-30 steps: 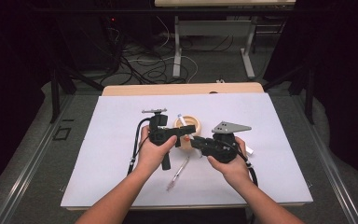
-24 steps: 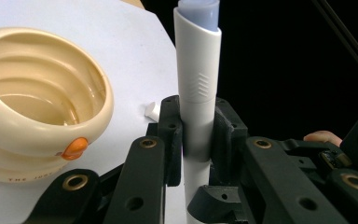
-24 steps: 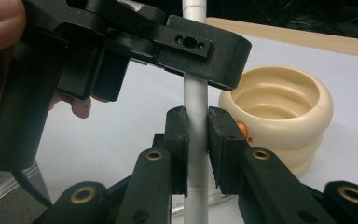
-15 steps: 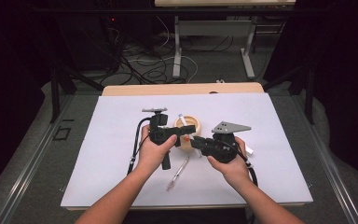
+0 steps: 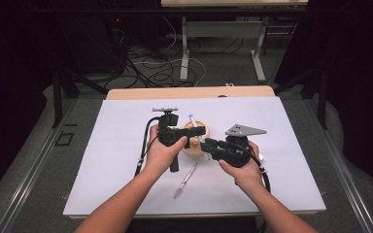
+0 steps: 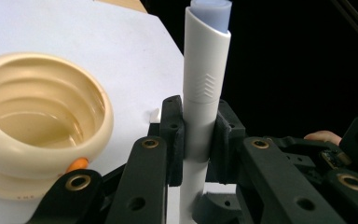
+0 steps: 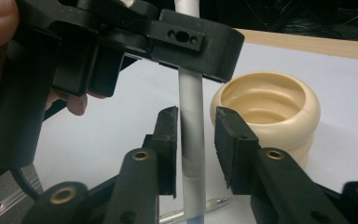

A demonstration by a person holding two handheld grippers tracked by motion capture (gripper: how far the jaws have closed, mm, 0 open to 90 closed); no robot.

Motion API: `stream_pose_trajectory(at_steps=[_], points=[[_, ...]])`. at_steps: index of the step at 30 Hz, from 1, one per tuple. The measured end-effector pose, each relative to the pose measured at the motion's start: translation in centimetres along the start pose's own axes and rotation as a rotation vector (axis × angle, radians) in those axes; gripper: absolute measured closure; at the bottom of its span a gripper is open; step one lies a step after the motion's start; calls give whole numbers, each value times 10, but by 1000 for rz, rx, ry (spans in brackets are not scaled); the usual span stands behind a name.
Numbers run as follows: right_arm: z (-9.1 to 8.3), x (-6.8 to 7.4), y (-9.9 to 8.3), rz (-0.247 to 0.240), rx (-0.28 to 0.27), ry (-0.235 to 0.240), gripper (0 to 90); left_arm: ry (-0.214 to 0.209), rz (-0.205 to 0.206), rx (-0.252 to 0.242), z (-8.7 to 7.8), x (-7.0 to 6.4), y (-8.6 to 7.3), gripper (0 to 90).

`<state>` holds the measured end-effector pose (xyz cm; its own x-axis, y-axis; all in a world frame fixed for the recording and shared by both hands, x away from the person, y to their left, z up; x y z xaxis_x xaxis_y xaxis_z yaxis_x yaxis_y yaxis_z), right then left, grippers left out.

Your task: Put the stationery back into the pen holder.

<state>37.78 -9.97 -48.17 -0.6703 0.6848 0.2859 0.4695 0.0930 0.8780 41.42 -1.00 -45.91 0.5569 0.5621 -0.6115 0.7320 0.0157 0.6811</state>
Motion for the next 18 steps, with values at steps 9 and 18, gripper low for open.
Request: stream_pose_trajectory(at_steps=[9,18], points=[[0,-4,-3,14,15,-24,576,50,44,-3,2,1,17,781],[-1,-10,-4,16,1,-36,492,89,74,-8,4,3,31,781]])
Point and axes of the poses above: each handheld gripper's, and its own axes: z roughly forward along the jaws, y roughly out of its top, x roughly to its left, the point moved 8 cm from there along z, roughly forward along the jaws, and after that the axes turned 2 degrees about z, right-handed, at the moved point
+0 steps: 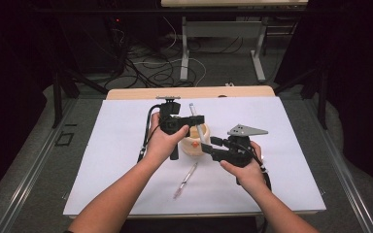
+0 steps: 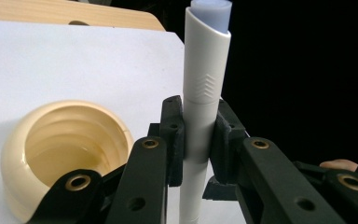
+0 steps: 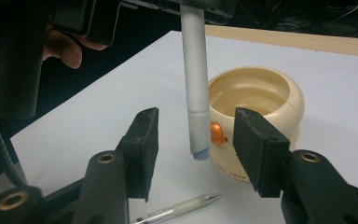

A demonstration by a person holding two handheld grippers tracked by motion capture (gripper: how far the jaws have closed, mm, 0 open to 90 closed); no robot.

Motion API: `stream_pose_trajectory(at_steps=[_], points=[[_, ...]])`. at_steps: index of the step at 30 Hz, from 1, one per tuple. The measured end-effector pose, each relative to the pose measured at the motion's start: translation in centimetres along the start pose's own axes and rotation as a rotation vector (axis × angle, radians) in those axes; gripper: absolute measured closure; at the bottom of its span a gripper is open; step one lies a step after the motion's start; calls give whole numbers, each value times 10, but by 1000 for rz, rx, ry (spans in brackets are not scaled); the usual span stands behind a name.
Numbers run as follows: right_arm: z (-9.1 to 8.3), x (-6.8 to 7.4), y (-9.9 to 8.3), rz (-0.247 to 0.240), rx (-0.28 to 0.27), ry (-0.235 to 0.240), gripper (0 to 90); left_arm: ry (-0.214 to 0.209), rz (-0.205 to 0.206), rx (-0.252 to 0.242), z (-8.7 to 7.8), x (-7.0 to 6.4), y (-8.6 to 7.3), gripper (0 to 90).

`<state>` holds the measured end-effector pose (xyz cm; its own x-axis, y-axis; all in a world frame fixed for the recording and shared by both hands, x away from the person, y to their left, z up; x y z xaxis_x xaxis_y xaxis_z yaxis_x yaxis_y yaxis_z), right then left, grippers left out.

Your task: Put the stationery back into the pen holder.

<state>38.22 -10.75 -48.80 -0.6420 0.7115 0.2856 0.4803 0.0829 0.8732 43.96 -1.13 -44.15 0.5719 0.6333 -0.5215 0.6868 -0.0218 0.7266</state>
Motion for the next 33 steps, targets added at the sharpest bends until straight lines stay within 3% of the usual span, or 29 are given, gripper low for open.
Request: stream_pose_trajectory(at_steps=[7,14,23,26,33], points=[[0,-5,-2,-15,19,-19,439,33,15,1,2,6,8,781],[0,-15,-2,-8,-1,-46,399,80,37,-8,7,15,15,781],[4,-30,-6,-37,-8,-68,364,142,73,-24,14,27,20,781],[4,-35,-6,-56,-11,-84,357,161,91,-15,17,31,19,781],[6,-47,-13,-41,7,-122,336,199,140,19,24,37,16,781]])
Point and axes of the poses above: each handheld gripper's, and its own axes: z roughly forward along the jaws, y roughly out of its top, x roughly to its left, the point moved 8 cm from there along z, roughly forward along the jaws, and after that the axes turned 2 degrees about z, right-handed, at the moved point
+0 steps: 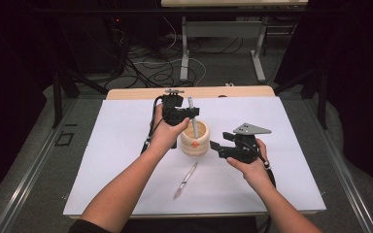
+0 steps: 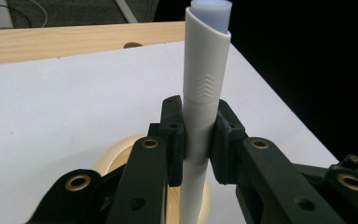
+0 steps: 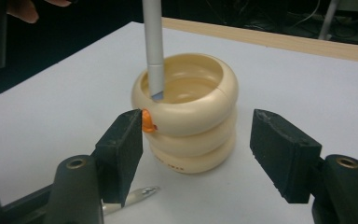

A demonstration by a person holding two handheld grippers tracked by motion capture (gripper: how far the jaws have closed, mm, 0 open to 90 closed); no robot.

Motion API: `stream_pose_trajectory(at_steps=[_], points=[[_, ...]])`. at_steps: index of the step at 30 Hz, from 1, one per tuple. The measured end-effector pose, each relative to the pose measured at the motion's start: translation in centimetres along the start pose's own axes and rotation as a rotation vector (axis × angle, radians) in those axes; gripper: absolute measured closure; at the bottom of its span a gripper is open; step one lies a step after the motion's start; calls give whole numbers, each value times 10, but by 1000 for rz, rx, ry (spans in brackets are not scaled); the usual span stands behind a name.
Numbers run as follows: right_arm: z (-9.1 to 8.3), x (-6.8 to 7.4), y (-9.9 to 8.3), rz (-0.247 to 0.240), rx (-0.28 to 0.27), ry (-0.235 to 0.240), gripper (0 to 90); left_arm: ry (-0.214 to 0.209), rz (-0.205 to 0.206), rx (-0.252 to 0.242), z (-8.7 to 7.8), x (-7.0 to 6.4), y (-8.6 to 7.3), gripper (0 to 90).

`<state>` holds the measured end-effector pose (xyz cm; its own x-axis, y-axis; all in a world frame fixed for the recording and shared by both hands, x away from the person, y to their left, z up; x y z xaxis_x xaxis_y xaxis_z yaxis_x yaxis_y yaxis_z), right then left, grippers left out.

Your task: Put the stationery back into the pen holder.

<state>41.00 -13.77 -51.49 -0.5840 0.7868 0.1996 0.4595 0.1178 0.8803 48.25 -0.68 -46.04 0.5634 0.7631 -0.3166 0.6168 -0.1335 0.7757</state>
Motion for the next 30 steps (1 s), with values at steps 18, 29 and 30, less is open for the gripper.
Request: stream_pose_trajectory(at_steps=[18,29,30], points=[[5,-25,-10,4,26,-77,187,60,47,75,20,12,-16,781],[7,-26,-12,-14,36,-91,166,76,36,114,30,18,-30,781],[7,-26,-12,-13,35,-90,166,73,34,120,31,19,-31,781]])
Point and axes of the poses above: each handheld gripper's, and its own axes: z roughly forward along the jaws, y roughly out of its top, x roughly to its left, the point moved 8 cm from there along z, roughly forward along the jaws, and after that the axes turned 2 degrees about z, right-handed, at the moved point
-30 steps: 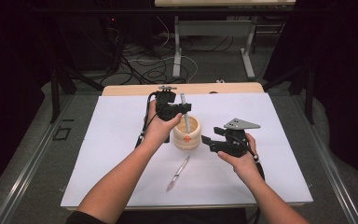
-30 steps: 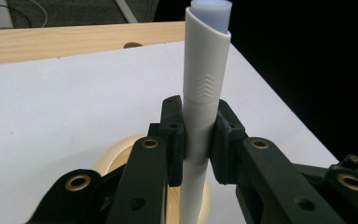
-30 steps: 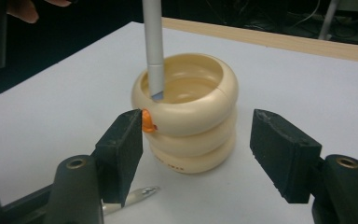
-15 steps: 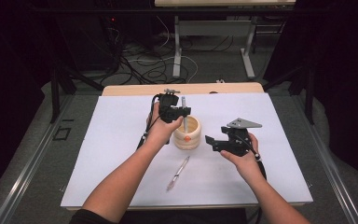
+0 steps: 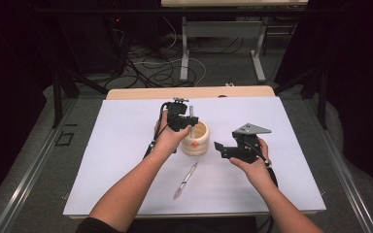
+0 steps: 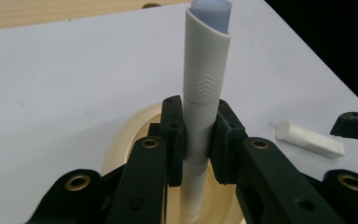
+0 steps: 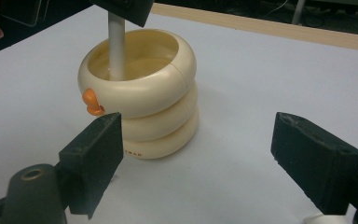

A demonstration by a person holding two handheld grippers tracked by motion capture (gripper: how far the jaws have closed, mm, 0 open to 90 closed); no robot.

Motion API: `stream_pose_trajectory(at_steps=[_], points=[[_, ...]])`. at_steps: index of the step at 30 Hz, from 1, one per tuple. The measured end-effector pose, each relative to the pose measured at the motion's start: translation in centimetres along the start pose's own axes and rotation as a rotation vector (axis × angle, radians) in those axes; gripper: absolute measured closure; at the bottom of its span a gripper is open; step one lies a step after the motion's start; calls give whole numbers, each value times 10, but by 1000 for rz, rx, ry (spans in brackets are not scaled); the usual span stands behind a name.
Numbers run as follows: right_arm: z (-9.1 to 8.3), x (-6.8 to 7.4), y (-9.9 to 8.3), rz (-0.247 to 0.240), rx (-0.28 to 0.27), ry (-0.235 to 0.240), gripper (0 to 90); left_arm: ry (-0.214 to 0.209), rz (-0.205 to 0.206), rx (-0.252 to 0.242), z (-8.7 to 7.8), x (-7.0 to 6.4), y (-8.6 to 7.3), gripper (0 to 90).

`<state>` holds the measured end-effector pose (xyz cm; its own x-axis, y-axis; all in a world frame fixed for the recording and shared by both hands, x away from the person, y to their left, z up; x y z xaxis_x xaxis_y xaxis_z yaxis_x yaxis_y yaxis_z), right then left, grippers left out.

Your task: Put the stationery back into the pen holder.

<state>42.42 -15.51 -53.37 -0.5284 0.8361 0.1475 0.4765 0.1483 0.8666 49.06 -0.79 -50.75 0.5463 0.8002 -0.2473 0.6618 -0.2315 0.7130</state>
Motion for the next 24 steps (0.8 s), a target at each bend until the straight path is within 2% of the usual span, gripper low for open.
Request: stream_pose_trajectory(at_steps=[9,14,24], points=[[0,-1,0,2,1,-14,143,0,-11,22,7,2,-8,781],[3,-3,-3,1,17,-18,77,0,-16,30,9,3,-12,781],[6,-3,-7,6,36,-25,19,1,-16,59,13,5,-15,778]])
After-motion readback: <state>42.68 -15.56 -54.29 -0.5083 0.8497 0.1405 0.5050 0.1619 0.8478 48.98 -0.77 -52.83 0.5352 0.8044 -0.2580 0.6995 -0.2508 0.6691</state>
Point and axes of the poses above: each handheld gripper's, and its own axes: z roughly forward along the jaws, y roughly out of its top, x roughly to its left, the point moved 8 cm from there along z, roughly forward along the jaws, and after that the axes turned 2 degrees about z, right-handed, at the moved point
